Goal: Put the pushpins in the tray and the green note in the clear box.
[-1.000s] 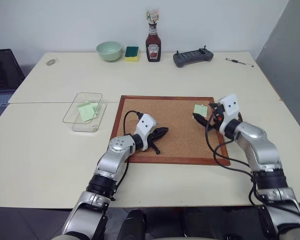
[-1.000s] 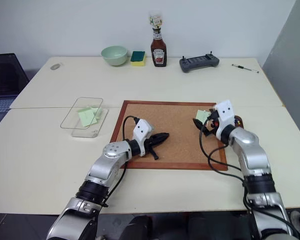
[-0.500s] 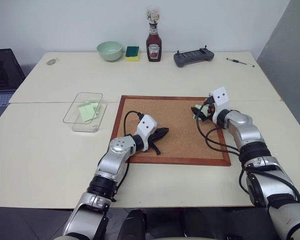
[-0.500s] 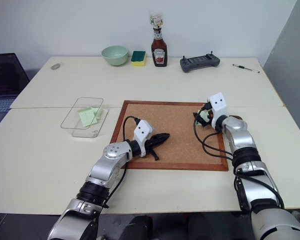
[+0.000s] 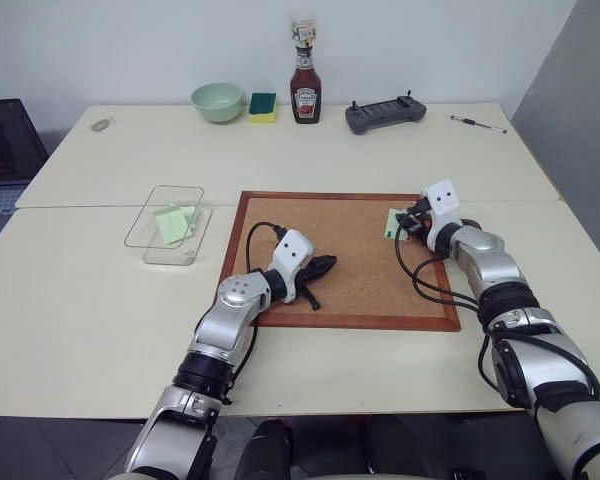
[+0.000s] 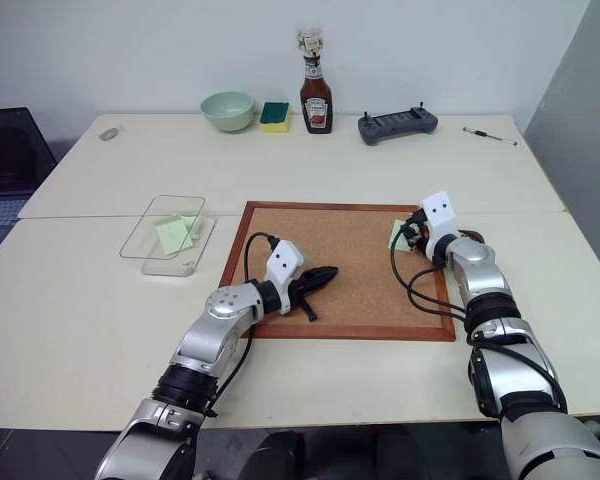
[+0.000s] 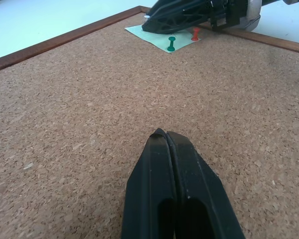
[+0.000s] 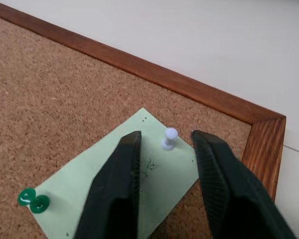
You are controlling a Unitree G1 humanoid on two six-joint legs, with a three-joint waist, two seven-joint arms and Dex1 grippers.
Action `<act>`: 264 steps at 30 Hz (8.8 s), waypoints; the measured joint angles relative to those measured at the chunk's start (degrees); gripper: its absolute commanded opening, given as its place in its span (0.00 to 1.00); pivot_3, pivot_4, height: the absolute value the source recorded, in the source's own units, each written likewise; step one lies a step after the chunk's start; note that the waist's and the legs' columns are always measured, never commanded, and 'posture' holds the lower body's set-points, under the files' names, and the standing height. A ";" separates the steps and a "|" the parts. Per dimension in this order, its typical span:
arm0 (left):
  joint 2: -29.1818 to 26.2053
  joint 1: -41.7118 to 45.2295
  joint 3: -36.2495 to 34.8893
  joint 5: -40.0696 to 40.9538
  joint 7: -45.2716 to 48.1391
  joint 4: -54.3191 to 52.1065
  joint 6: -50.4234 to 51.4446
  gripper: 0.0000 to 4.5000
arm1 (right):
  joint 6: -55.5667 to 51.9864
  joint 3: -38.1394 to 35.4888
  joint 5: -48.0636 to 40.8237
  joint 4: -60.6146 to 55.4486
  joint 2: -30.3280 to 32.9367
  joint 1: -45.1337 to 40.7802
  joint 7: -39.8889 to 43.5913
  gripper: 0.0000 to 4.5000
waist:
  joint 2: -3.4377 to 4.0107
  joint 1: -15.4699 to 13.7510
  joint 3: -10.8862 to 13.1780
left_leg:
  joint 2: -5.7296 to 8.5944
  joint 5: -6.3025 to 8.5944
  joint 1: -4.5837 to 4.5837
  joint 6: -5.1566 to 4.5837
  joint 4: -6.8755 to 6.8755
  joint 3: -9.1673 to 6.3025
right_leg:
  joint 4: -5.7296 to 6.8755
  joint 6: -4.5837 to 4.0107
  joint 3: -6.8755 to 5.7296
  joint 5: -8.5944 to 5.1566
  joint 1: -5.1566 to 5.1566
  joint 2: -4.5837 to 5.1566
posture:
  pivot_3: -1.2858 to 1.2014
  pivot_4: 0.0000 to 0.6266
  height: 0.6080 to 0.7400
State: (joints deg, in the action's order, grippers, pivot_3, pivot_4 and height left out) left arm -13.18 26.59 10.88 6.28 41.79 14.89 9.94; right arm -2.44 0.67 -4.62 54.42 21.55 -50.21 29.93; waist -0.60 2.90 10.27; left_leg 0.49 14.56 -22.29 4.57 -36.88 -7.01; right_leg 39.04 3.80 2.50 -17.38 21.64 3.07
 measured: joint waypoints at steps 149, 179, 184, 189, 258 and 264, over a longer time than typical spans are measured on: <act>-0.11 -2.31 2.22 -2.26 0.39 -2.82 -0.50 0.00 | -17.89 -1.76 -5.17 -36.72 4.18 20.89 6.24 0.02 | 0.19 -0.88 -0.11 | -0.01 0.01 0.33 -0.02 0.15 0.05 | -0.14 0.02 0.03 -0.02 -0.29 -0.01 | 0.52 0.24 1.00; -0.09 -2.16 2.71 -2.41 1.03 -2.05 -1.71 0.00 | -15.26 -8.56 -5.65 -44.44 14.55 27.50 4.92 0.02 | 0.20 -1.03 -0.11 | -0.01 0.02 0.34 -0.02 0.17 0.09 | -0.18 0.03 0.06 -0.02 -0.32 0.00 | 0.52 0.24 1.00; -0.13 -1.94 2.66 -2.44 1.15 -1.48 -2.02 0.00 | -11.92 -7.72 -0.88 -40.86 16.73 28.90 3.77 0.02 | 0.22 -0.99 -0.13 | -0.02 0.01 0.39 -0.02 0.17 0.11 | -0.17 0.03 0.07 -0.02 -0.35 0.00 | 0.52 0.24 1.00; 0.04 -1.88 2.70 -2.44 1.24 -1.26 -2.42 0.00 | -11.70 -5.90 0.82 -39.29 16.17 28.38 3.36 0.02 | 0.22 -1.03 -0.13 | -0.01 0.01 0.38 -0.02 0.16 0.10 | -0.17 0.03 0.06 -0.02 -0.36 0.00 | 0.52 0.24 1.00; -0.01 -2.32 3.14 -2.50 0.20 -1.88 -2.72 0.00 | -13.42 2.91 -3.90 -29.09 4.53 15.16 12.17 0.10 | 0.22 -0.99 -0.13 | -0.01 0.01 0.37 -0.02 0.18 0.03 | -0.19 0.03 0.01 -0.02 -0.34 0.00 | 0.52 0.24 1.00; -0.07 -2.32 3.19 -2.50 0.20 -1.92 -2.72 0.00 | -11.87 2.95 -3.00 -28.72 4.48 15.17 12.46 0.01 | 0.22 -0.98 -0.13 | -0.01 0.01 0.37 -0.02 0.18 0.03 | -0.19 0.03 0.01 -0.02 -0.34 0.00 | 0.52 0.24 1.00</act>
State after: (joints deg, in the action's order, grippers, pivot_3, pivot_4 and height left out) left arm -13.26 24.26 14.07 3.78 41.99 12.97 7.22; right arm -14.31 3.61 -7.62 25.70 26.03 -35.04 42.38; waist -0.37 1.92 10.14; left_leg 0.47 14.57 -21.92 4.55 -36.71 -6.97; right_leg 38.86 3.84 2.51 -17.40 21.30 3.07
